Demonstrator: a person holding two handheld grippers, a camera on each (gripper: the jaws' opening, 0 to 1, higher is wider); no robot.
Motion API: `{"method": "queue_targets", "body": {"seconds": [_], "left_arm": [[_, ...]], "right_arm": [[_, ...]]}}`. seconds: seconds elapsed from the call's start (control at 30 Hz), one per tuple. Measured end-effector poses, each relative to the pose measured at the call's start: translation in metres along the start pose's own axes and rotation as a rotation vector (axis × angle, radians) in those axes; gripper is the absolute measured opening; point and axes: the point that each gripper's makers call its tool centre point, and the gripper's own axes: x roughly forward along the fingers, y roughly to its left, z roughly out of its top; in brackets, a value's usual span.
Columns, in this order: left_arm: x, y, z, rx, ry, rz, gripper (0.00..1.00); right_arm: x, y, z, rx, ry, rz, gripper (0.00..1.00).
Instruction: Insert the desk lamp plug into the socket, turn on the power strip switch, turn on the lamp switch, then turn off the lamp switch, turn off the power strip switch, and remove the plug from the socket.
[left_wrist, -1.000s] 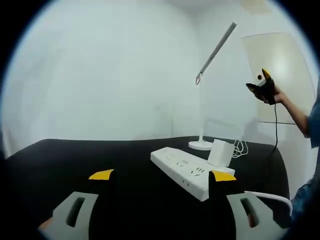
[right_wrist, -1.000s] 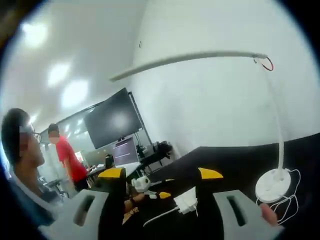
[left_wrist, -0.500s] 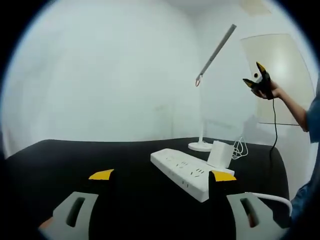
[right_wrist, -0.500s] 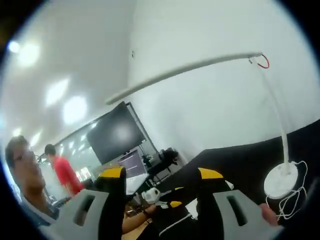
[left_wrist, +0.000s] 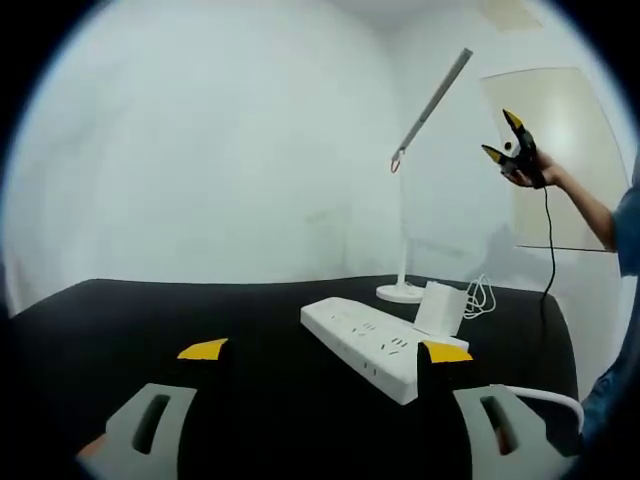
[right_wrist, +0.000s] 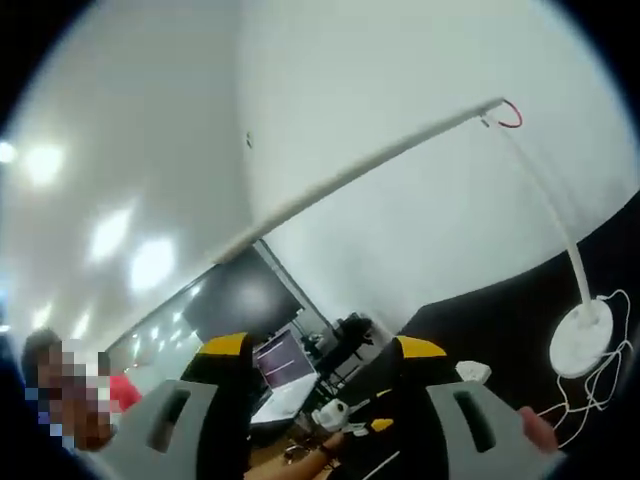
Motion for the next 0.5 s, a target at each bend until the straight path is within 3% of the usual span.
{"method": "queue_targets", "body": {"seconds": [0.1, 0.27, 0.5], "left_arm": [[0.000, 0.000, 0.000, 0.000, 0.002, 0.000, 0.71], [0.001, 0.004, -0.001, 0.005, 0.004, 0.001, 0.71], [0.001, 0.010, 0.001, 0.009, -0.007, -0.004, 0.72]], "right_arm": [[-0.002, -0.011, 0.001, -0.006, 0.009, -0.019, 0.57], [-0.007, -0.050, -0.001, 0.072, -0.005, -0.058, 0.57], [-0.009, -0.084, -0.012, 0.141, -0.020, -0.074, 0.55]]}}
